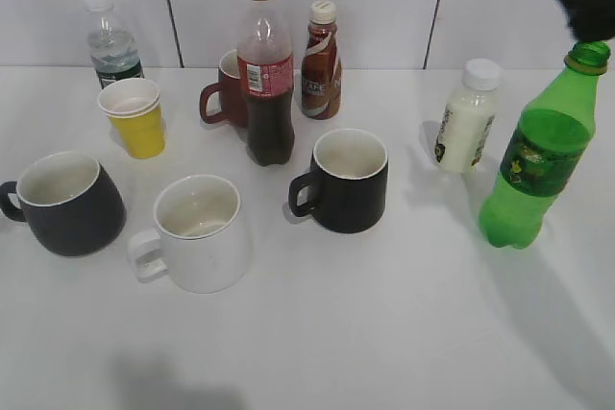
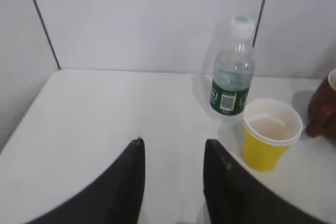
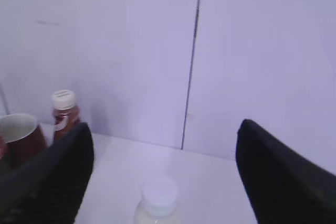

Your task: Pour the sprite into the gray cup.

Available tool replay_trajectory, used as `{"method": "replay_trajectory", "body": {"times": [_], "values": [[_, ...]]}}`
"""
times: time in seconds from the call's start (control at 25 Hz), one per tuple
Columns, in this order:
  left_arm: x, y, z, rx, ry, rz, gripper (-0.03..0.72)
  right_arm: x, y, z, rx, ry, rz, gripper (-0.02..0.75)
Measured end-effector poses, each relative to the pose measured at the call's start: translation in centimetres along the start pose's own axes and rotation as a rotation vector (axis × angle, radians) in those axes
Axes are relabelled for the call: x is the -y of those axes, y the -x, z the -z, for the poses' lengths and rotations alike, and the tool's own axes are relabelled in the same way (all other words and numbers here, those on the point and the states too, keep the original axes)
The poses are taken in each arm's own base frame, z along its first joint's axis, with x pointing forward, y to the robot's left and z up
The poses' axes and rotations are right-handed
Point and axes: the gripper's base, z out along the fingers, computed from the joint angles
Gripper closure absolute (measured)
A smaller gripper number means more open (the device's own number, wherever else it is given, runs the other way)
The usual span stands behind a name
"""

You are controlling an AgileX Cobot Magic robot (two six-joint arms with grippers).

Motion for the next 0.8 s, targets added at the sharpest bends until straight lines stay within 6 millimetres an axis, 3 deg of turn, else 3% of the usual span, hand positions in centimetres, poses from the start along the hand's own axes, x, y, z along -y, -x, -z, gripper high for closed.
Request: {"method": "replay_trajectory", "body": {"times": [0.16, 0.32, 0.52, 0.8], "values": [[-0.1, 2.1, 3.3, -0.025, 0.021, 0.048, 0.370, 0.0, 3.1, 4.1, -0.105, 0.040, -0.001, 0.138], [-0.1, 2.2, 7.1, -0.072, 0.024, 0.093, 0.357, 0.0, 3.8, 9.4, -0.226, 0.072, -0.020, 0.143], [0.0, -0.1, 11.9, -0.222, 0.024, 0.113, 0.356, -0.1, 2.4, 14.7, -0.432, 0.107, -0.031, 0.145], [-0.1, -4.0, 18.0, -0.216, 0.014, 0.025, 0.356, 0.5, -1.8, 20.9, -0.611, 0.045, -0.048, 0.145]]}}
